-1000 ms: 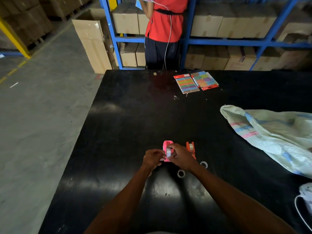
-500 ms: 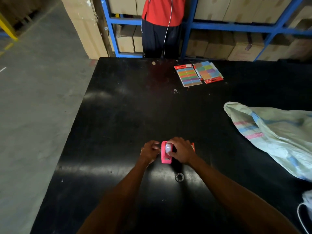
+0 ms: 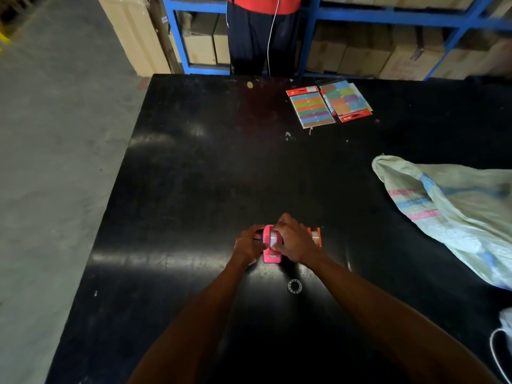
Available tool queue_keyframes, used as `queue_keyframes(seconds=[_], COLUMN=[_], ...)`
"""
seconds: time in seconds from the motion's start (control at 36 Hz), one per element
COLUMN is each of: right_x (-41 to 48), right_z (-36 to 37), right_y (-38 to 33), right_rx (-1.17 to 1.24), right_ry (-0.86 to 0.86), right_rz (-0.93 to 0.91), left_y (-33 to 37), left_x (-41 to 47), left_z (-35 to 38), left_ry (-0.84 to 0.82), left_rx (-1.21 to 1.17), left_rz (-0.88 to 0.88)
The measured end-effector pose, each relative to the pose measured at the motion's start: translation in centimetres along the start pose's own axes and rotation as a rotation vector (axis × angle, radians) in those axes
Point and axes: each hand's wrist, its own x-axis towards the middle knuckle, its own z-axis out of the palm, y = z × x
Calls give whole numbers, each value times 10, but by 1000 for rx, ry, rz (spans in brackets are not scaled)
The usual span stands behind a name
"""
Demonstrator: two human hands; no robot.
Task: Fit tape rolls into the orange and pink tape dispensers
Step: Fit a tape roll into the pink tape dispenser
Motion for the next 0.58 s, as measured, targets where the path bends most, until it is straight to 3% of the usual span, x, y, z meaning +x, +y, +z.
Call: queue_keyframes(seconds=[0.58], right_x=[5], right_z=[-7], right_y=[8], right_rx=[48], right_ry=[-73], right_rz=[-37], left_y=[11], left_x=[-7], left_z=[-6], left_ry=[-108], left_rx=[46], left_rz=[22])
